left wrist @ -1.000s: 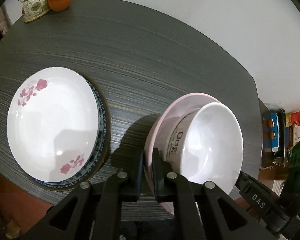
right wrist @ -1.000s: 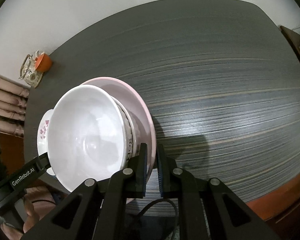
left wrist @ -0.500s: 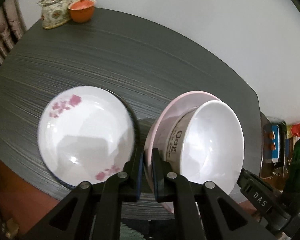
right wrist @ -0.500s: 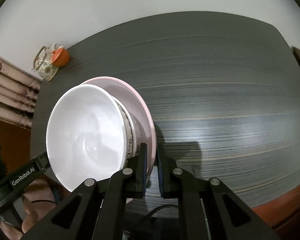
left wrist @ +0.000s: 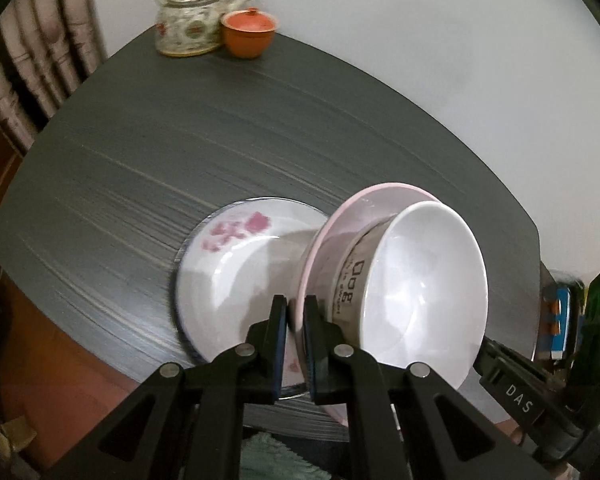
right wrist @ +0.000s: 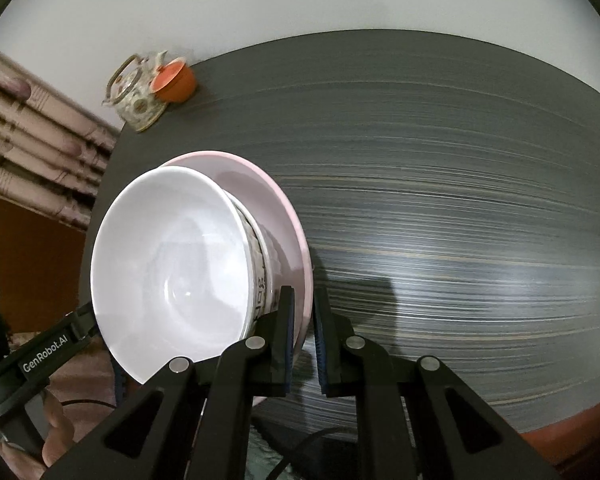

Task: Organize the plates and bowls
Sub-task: 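Carry the nested bowls over the plate stack and lower them, then open both grippers and pull back from the stack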

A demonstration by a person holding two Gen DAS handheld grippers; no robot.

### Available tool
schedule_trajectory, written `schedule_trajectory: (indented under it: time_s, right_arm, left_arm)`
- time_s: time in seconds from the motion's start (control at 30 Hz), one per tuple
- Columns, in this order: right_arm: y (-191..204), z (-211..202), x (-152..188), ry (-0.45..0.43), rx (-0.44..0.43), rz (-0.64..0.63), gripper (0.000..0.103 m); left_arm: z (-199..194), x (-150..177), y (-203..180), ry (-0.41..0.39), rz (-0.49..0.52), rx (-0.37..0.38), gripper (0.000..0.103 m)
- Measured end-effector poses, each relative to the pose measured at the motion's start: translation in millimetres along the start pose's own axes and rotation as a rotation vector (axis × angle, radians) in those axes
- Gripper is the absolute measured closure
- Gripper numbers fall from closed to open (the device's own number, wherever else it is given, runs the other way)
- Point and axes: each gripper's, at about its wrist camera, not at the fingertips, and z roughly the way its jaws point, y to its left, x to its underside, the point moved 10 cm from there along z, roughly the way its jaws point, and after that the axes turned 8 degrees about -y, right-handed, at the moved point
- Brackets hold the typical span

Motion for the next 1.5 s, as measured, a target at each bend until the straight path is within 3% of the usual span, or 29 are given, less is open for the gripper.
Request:
schedule_trajectory:
  time_s: [0.5, 1.5]
  right_arm:
    - [41.2, 36.9, 15.3, 0.067, 0.0, -0.06, 0.091]
    - [48.9, 48.2, 19.7, 0.079, 0.025, -0.089, 0.09]
  left_arm:
    - [13.0, 2.8, 49.8, 0.024, -0.074, -0.011, 0.097]
    - [14.2, -0.9, 54.2, 0.035, -0.091, -0.005, 0.097]
